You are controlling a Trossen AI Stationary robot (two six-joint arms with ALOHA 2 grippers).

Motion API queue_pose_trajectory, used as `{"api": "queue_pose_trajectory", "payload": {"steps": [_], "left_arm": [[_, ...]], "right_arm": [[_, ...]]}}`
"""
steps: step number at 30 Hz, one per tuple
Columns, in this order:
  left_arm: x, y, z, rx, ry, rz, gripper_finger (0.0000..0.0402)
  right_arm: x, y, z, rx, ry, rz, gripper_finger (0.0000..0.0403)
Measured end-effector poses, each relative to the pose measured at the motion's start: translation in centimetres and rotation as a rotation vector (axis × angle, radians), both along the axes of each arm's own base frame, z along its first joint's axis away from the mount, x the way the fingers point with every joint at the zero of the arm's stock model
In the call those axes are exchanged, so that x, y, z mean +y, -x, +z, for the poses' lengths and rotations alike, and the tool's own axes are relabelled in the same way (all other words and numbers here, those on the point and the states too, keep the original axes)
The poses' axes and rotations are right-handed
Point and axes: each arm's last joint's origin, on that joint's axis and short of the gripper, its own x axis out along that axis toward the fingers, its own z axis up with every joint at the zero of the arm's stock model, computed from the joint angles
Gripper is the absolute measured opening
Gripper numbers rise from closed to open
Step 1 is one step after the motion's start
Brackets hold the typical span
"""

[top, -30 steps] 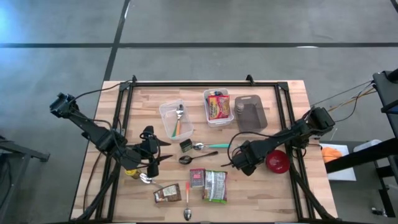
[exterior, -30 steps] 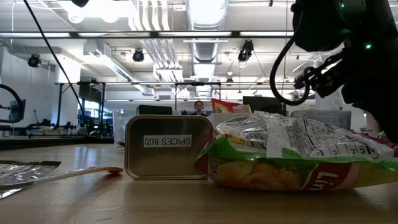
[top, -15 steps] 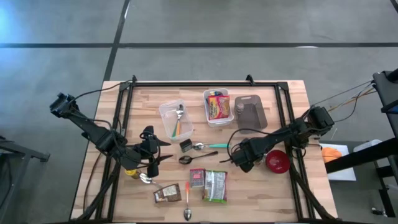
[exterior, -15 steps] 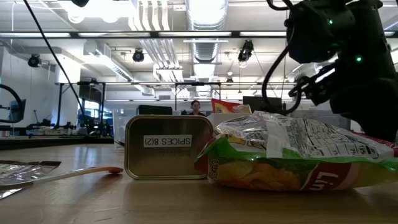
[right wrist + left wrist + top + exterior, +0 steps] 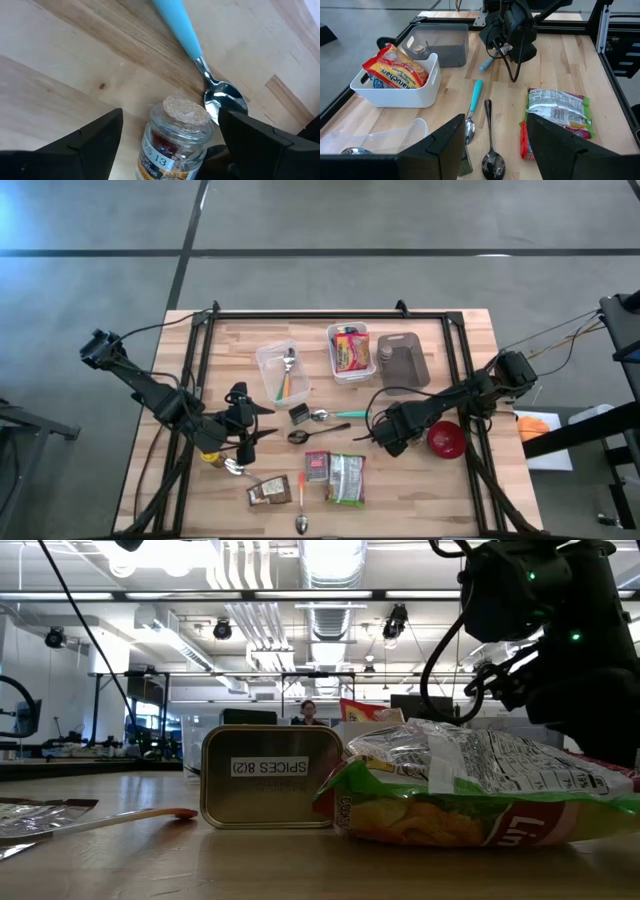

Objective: Pick & Place Food Item
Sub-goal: Put the brown seasoning bottle into the black bin

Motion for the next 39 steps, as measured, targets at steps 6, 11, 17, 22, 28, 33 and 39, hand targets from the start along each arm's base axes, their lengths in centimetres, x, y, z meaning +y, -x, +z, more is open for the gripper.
{"api": "queue_pose_trajectory", "payload": {"steps": [6, 11, 17, 22, 28, 33, 39], "left_arm": [[0.0, 0.0, 0.0, 0.000, 0.000, 0.000, 0.0212], [0.0, 0.0, 0.0, 0.000, 0.000, 0.000, 0.0212], [0.0, 0.0, 0.0, 0.000, 0.001, 0.000, 0.0212], [0.0, 0.0, 0.0, -0.001, 0.001, 0.000, 0.0212], [-0.1, -0.1, 0.2, -0.019, 0.013, 0.000, 0.0212], [-0.1, -0.2, 0.3, -0.034, 0.023, 0.000, 0.0212], [-0.2, -0.3, 0.5, -0.057, 0.031, -0.001, 0.0212]], "right_arm": [[0.0, 0.0, 0.0, -0.002, 0.000, 0.000, 0.0237], [0.0, 0.0, 0.0, -0.003, 0.003, -0.024, 0.0167], [0.0, -0.1, 0.0, -0.002, -0.011, -0.027, 0.0166], [0.1, -0.1, 0.0, -0.005, -0.011, -0.030, 0.0166], [0.5, -0.9, 0.8, -0.056, 0.000, -0.006, 0.0166], [1.3, -1.9, 2.1, -0.121, 0.005, 0.027, 0.0166], [2.2, -3.7, 4.3, -0.271, 0.093, 0.081, 0.0166]]}}
